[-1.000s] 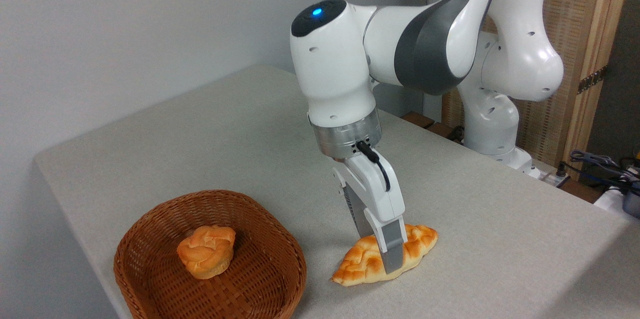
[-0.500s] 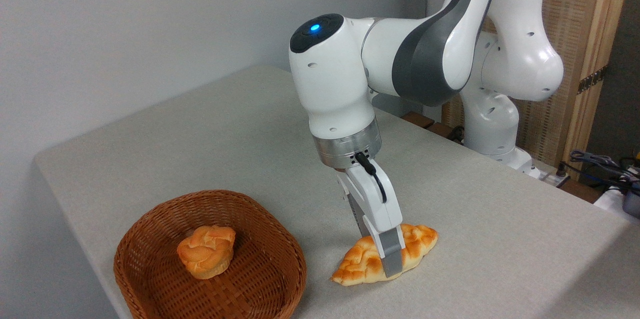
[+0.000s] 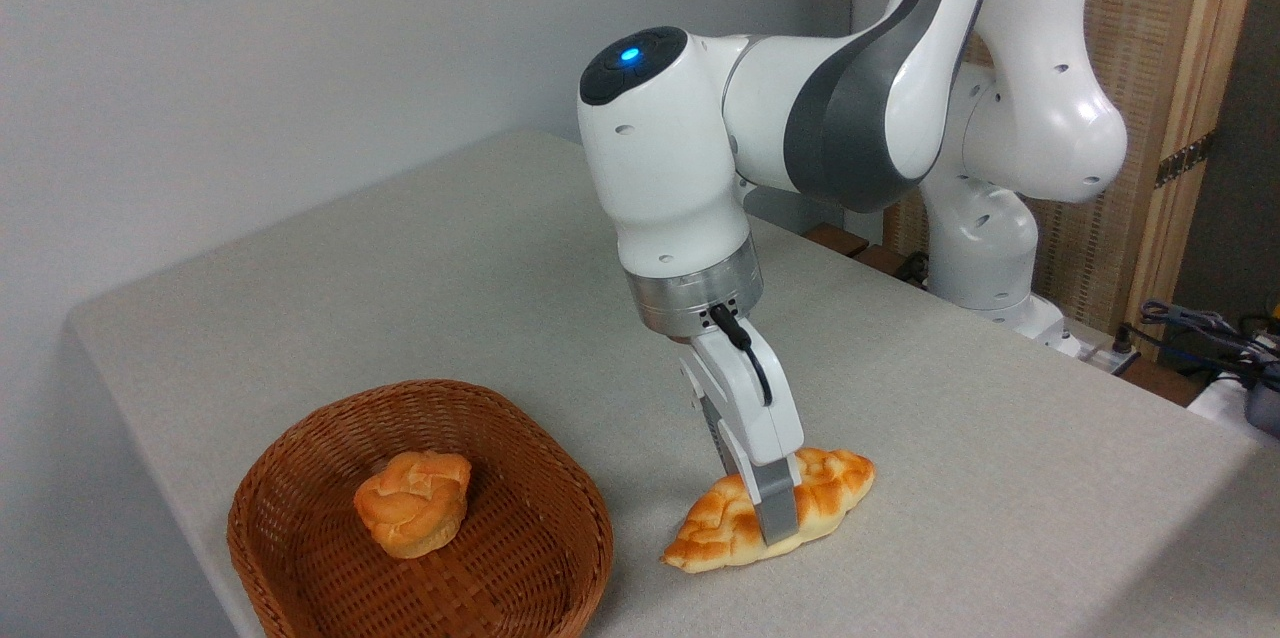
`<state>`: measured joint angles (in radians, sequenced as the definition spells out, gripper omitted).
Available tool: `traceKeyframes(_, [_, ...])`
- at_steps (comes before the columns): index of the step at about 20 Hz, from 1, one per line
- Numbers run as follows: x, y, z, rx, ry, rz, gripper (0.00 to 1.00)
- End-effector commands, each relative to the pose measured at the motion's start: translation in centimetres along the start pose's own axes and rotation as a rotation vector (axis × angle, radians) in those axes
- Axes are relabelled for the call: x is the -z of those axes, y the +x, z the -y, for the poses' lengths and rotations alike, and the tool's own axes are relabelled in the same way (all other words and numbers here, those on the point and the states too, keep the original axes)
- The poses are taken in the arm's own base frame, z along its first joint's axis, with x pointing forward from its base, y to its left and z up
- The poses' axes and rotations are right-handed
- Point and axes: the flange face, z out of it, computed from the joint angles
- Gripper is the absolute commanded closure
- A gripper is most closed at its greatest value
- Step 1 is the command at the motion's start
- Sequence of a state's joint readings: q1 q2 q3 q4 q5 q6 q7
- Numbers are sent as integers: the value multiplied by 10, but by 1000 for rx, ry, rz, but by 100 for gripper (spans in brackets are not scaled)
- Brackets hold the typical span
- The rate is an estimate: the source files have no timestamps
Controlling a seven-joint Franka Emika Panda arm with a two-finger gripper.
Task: Put bread into the basket
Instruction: 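Lift the braided roll and carry it over the wicker basket, then lower the roll into the basket beside the bun and open the gripper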
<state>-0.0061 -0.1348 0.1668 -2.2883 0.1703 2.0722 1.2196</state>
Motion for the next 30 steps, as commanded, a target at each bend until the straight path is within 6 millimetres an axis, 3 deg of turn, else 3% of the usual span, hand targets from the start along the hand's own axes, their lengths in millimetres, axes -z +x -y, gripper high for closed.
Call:
traceKeyframes(1, [4, -5, 3, -19, 14, 8, 55])
traceKeyframes(5, [54, -10, 24, 7, -47, 38, 55])
traceKeyframes(6, [74, -10, 32, 16, -53, 40, 54])
traceKeyframes(10, [139, 14, 68, 65, -74, -66, 49])
traceKeyframes(13, [160, 35, 98, 183, -43, -145, 44])
traceKeyframes(17, [158, 85, 123, 242, 64, -194, 38])
traceKeyframes(20, [145, 122, 124, 282, 76, -215, 35])
traceKeyframes(21, [139, 127, 125, 279, 74, -211, 29])
traceKeyframes(23, [132, 133, 129, 268, 84, -211, 0])
traceKeyframes(26, [119, 138, 136, 254, 106, -202, 0])
traceKeyframes(30, [118, 134, 139, 222, 130, -180, 0])
